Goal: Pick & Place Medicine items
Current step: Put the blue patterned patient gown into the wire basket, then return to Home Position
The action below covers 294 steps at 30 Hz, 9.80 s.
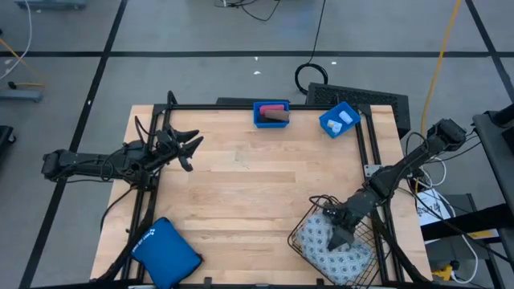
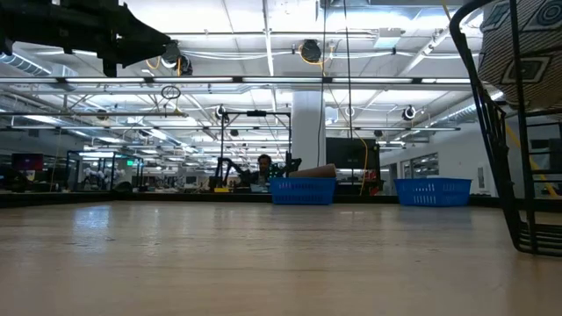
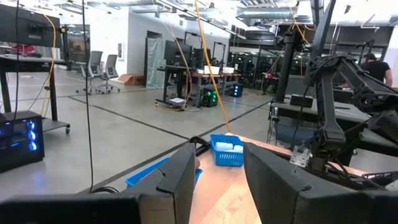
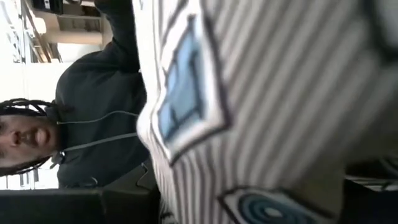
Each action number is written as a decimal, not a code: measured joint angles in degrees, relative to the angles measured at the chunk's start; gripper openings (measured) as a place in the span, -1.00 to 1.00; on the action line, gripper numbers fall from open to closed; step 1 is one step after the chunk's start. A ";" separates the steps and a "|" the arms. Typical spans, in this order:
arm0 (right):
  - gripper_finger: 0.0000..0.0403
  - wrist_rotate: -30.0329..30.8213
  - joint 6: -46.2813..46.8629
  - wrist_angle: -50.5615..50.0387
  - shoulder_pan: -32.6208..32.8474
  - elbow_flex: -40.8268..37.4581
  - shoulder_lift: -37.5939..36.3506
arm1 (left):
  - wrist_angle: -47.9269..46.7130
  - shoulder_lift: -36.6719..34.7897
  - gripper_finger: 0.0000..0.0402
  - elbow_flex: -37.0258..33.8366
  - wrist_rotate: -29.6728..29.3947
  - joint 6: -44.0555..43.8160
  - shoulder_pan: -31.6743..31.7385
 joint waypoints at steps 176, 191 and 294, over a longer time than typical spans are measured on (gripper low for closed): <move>-0.98 -9.03 -75.73 23.17 -69.75 -22.81 -37.48 | -18.85 -24.11 -0.28 -12.31 7.49 -7.07 1.92; -0.98 -12.32 -75.28 30.06 -75.91 -30.48 -39.01 | -21.44 -24.11 -0.28 -12.31 7.48 0.60 1.92; -0.98 -12.08 -69.24 3.76 -75.75 -32.26 -58.23 | -20.98 -24.11 -0.28 -12.32 7.50 0.07 1.94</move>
